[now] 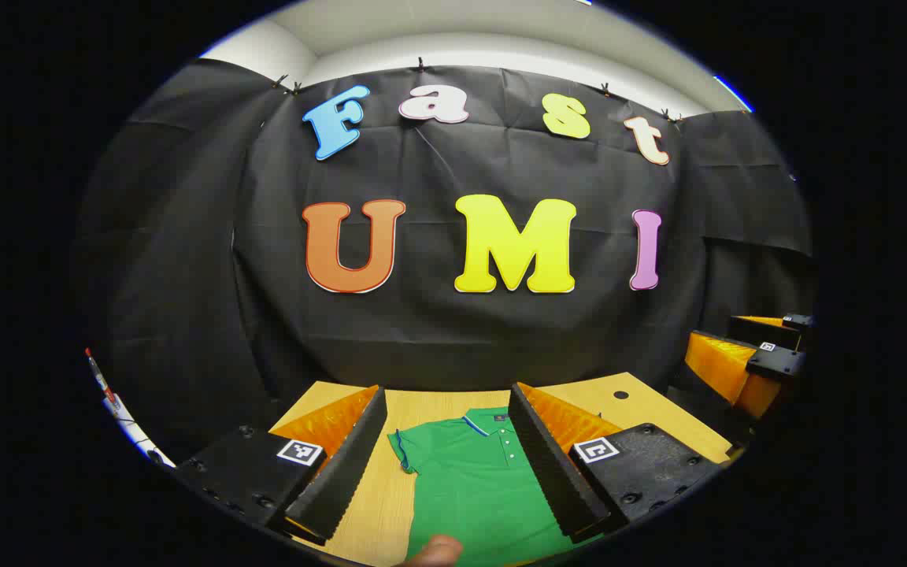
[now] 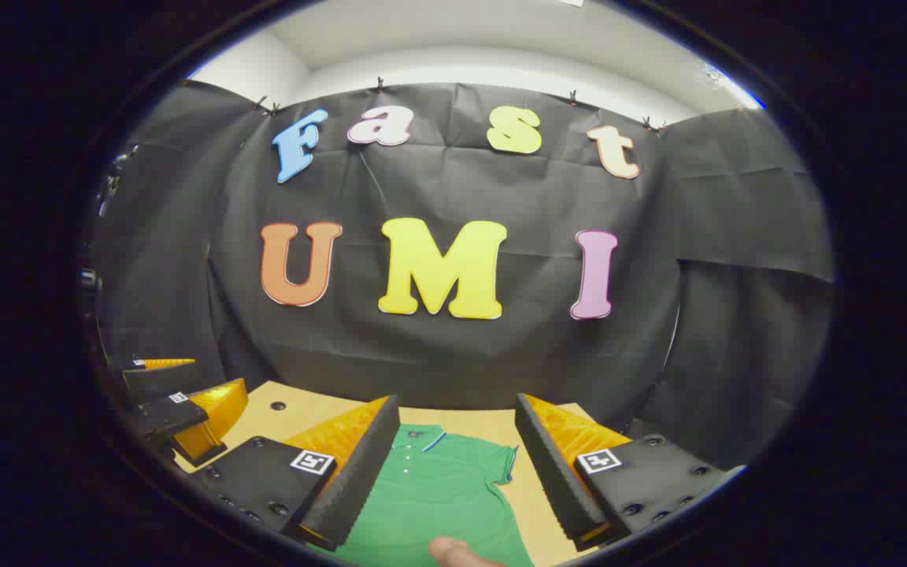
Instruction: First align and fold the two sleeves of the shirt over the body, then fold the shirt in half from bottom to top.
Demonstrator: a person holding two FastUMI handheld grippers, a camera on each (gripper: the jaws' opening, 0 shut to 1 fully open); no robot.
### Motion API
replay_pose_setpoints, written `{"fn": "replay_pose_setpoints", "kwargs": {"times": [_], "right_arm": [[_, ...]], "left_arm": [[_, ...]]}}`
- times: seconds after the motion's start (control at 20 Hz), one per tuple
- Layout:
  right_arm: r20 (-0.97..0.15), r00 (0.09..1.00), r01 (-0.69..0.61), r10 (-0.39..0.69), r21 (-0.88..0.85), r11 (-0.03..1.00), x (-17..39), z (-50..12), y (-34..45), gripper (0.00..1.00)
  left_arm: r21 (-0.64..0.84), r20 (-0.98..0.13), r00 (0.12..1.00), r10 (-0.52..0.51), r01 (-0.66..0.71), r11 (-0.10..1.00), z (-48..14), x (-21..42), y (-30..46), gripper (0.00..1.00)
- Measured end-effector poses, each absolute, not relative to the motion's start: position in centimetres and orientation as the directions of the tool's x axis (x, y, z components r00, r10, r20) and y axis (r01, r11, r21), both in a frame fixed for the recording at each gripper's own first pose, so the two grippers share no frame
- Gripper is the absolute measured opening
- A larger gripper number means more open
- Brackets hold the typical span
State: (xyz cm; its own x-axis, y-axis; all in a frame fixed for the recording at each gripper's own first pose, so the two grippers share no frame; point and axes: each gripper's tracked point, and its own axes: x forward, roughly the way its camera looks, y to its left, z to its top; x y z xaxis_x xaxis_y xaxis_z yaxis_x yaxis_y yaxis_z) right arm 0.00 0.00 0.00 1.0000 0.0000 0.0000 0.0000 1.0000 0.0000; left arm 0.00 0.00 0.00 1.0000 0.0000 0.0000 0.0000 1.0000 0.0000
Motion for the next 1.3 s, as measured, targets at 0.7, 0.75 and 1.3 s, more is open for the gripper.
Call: {"fn": "replay_pose_setpoints", "kwargs": {"times": [0.7, 0.75, 1.3], "right_arm": [[-0.034, 0.999, -0.003, 0.003, 0.011, 1.0, 3.7, -1.4, -2.9, 0.94], [-0.039, 0.999, -0.005, 0.005, 0.012, 1.0, 3.8, -1.6, -3.1, 0.96], [-0.114, 0.993, -0.019, 0.022, 0.028, 0.999, 7.9, -5.2, -6.2, 0.94]], "left_arm": [[0.018, 0.019, 0.999, -0.049, 0.049, 0.999, 0.8, 2.3, -4.4, 1.0], [0.019, 0.014, 0.999, -0.048, 0.048, 0.999, 0.7, 2.3, -4.6, 1.0], [0.025, -0.028, 0.999, -0.038, 0.039, 0.999, -0.9, 3.2, -6.9, 1.0]]}}
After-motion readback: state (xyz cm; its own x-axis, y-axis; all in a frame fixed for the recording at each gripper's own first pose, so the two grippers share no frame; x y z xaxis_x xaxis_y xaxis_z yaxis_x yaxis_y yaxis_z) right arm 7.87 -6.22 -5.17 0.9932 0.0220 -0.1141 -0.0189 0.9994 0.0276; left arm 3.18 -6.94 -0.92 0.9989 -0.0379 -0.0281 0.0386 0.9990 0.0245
